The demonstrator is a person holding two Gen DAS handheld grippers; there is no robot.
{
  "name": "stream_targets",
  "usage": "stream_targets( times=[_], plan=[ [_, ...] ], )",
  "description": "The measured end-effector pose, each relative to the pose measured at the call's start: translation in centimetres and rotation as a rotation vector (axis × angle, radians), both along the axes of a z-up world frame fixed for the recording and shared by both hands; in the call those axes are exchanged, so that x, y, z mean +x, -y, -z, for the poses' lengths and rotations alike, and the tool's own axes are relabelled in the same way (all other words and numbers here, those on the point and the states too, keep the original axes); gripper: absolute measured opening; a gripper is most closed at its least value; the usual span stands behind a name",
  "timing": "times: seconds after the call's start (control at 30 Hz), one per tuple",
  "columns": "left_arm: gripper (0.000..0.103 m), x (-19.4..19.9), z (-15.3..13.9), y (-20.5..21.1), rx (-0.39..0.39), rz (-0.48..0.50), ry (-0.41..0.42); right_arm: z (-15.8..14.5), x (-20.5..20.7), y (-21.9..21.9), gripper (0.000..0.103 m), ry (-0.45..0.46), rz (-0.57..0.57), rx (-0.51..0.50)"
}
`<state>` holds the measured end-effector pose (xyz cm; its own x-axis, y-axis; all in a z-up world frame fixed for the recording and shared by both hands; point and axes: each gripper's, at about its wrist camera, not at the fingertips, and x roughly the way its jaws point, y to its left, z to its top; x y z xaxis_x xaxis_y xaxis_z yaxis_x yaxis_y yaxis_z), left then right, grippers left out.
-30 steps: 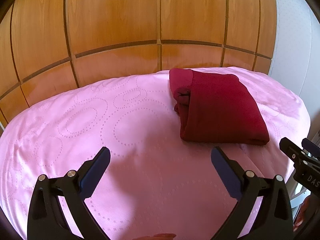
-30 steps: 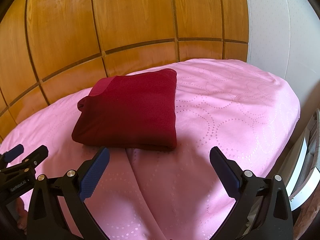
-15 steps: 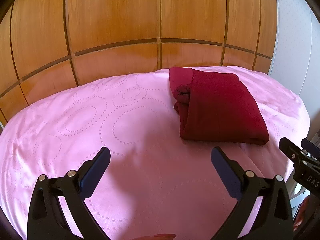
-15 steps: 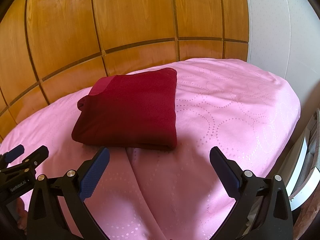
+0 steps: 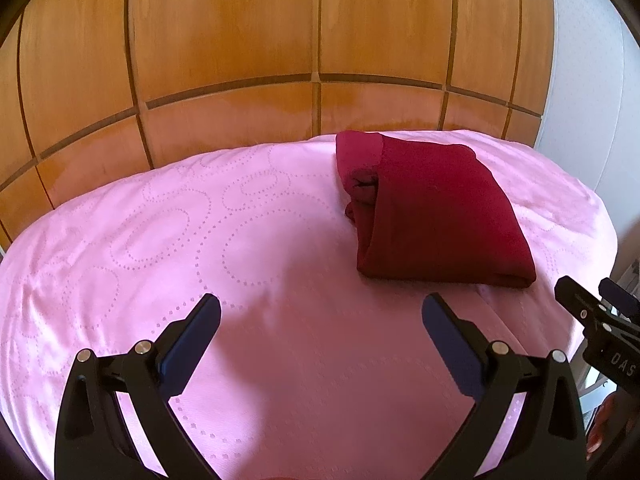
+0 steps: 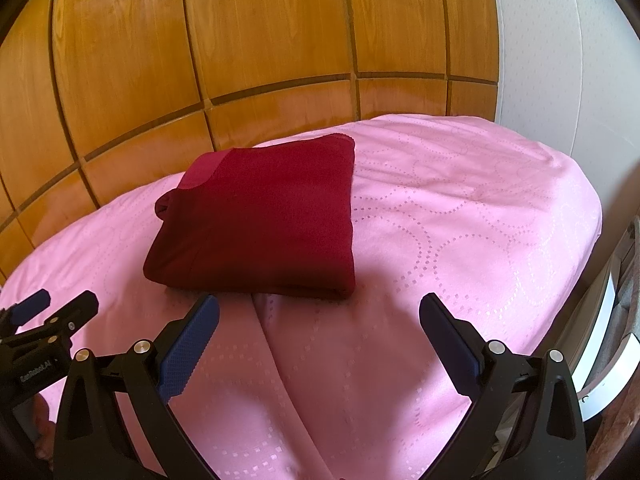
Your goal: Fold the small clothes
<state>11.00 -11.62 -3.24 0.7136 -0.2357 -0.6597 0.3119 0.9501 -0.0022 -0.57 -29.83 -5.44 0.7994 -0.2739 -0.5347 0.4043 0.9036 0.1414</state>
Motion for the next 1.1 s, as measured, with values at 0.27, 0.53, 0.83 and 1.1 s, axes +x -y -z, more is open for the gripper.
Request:
stream_targets(
  times=[0.27,0.53,0.83,1.1],
  plan=[
    [0.101,-0.2,0.0,0.2,0.003,0.005,0.007,0.1,0.1,-0.1,0.099,-0.004,0.0,0.001],
    [0.101,-0.6,-0.1,0.4,0.013,0.007,0.031,0.2,0.0,-0.1,0.099,-0.005,-0.002,0.008],
    [0.101,-0.4,0.0,0.3,0.014,0.015,0.016,0.3,0.2,0.2,0.099,-0.008,-0.003,0.011],
    [0.101,2.5,1.3,-1.3,0.018,-0.015,-0.076,0.7,1.9,2.4,0.099,-0.027,-0.016,0.054]
  ],
)
